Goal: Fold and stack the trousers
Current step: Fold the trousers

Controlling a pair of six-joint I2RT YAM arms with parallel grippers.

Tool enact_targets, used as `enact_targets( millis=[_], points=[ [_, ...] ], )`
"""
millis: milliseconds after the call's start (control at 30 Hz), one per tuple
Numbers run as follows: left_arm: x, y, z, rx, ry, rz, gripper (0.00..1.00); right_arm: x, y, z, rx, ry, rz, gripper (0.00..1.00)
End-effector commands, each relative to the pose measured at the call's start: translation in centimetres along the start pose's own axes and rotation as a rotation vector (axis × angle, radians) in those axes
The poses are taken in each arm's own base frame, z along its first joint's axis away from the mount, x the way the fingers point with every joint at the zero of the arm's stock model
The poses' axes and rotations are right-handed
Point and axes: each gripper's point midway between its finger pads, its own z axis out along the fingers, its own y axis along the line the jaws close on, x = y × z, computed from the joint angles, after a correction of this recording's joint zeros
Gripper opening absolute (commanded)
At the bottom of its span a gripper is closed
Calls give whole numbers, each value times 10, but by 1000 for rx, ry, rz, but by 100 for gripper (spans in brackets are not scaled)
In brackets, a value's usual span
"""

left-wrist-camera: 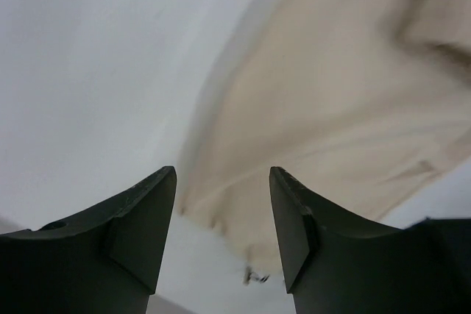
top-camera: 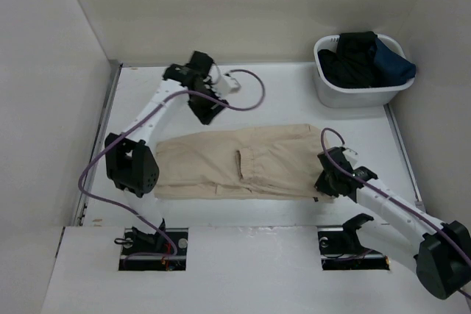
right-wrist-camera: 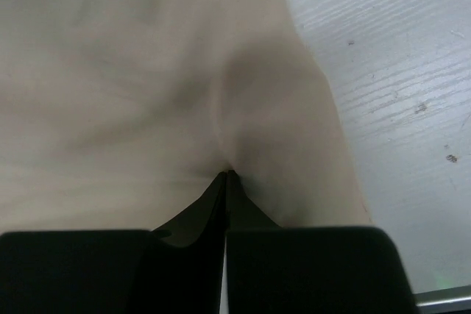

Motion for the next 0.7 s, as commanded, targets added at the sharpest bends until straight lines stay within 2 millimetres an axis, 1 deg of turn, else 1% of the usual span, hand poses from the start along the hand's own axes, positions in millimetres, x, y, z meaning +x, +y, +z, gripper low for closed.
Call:
enact_targets(
  millis=[0,67,133,167,200,233,267,300,333,367,400,433,500,600,667],
  points=[
    [-31,-96,2,231,-45,73,52,-15,13,-3,-31,-17,100,4],
    [-36,-132,20,321,-20,107,51,-16,12,-1,-24,0,106,9],
    [-34,-156,39,374,20,116,49,-19,13,-3,-31,14,117,11],
    [-32,-164,47,386,40,125,48,-25,13,-8,-40,-4,127,14],
    [-31,-168,54,390,51,134,48,-36,14,-18,-62,-41,148,24],
    [-30,-171,59,393,58,134,48,-50,13,-28,-76,-94,171,37],
    [-29,-174,65,395,66,138,48,-66,9,-38,-81,-152,200,46],
    [-28,-176,70,394,69,139,48,-77,6,-44,-81,-187,218,50],
    [-27,-177,76,390,73,141,48,-88,0,-47,-70,-218,230,56],
    [-27,-179,81,387,77,144,48,-97,-5,-46,-57,-228,231,61],
    [-27,-180,86,384,79,149,48,-103,-7,-41,-55,-218,222,65],
    [-26,-181,90,382,83,151,48,-108,-5,-34,-72,-194,201,70],
    [-26,-182,96,373,92,158,48,-112,2,-16,-119,-121,156,75],
    [-24,-180,103,354,101,161,48,-111,-3,10,-108,-27,157,78],
    [-25,-175,104,336,100,160,48,-110,-4,21,-97,5,152,80]
  ],
)
